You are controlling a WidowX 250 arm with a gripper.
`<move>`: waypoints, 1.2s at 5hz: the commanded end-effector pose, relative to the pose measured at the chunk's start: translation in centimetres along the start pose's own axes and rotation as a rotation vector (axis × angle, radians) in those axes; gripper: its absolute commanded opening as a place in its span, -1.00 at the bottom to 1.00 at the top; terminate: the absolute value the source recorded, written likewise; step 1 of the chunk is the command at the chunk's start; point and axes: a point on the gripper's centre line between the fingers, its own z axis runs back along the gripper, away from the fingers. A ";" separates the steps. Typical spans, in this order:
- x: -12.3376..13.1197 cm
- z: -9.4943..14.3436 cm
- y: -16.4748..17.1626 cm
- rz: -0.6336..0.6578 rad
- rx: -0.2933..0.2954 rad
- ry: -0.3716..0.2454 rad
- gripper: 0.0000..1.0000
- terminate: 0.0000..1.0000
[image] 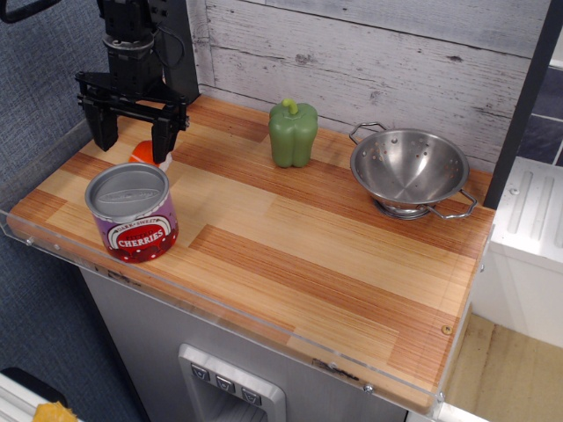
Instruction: Place the sushi in the colander
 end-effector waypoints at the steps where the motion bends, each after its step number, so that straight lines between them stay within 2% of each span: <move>1: 1.1 0.3 -0.2 0.034 0.019 -0.016 1.00 -1.00; 3: 1.3 -0.1 -0.3 0.033 -0.010 -0.006 1.00 -1.00; 4: 1.4 -0.3 -0.4 0.030 -0.023 -0.002 -1.00 -1.00; 6: 1.6 -0.5 -0.9 0.019 -0.008 0.005 -1.00 -1.00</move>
